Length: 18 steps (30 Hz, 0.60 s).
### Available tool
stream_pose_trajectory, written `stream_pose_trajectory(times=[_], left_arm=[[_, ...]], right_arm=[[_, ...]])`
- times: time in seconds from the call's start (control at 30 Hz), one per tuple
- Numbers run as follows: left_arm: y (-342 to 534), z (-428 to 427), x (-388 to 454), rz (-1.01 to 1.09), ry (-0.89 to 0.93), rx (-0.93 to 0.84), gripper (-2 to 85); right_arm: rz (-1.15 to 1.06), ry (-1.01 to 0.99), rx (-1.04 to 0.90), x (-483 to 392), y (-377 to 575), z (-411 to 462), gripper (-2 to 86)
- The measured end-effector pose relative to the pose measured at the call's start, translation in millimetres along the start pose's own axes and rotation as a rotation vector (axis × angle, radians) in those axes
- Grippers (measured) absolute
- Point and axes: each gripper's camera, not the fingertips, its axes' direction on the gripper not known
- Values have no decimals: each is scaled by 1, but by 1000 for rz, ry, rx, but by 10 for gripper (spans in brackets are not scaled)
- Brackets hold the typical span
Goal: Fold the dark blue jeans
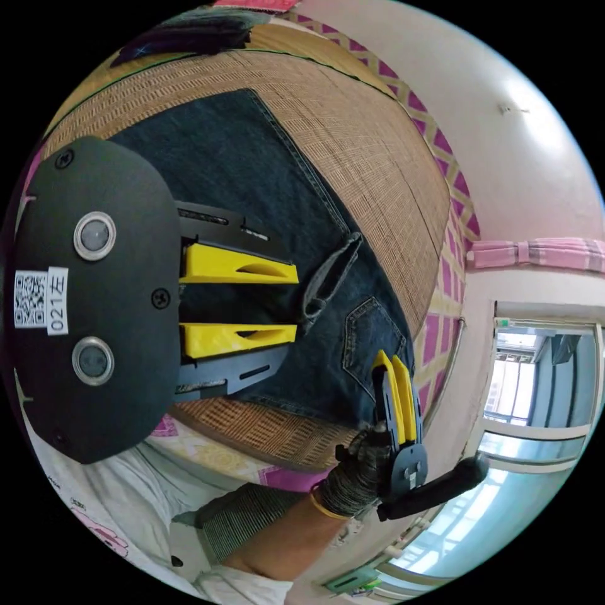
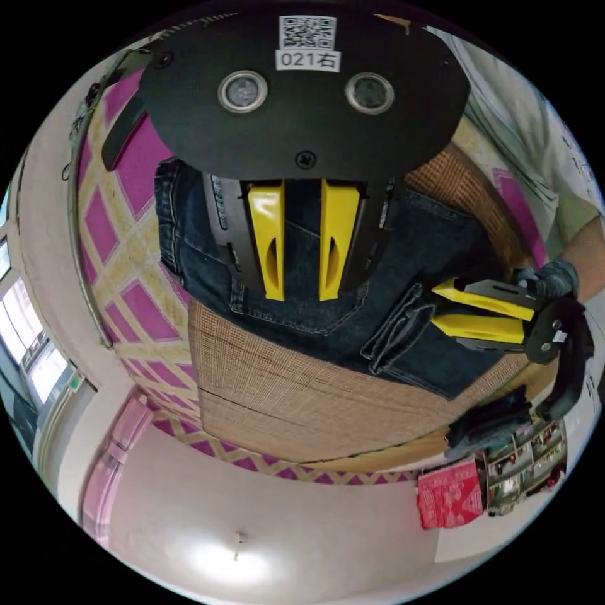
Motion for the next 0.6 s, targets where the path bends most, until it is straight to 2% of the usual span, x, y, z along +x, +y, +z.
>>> stream_pose_trajectory(times=[0.33,0.6], left_arm=[[-22,2,15,100,-71,-70,78],[-27,-27,-18,65,-44,-55,54]], right_arm=[[20,0,-52,-21,-6,23,86],[25,-8,-55,-31,-12,18,86]])
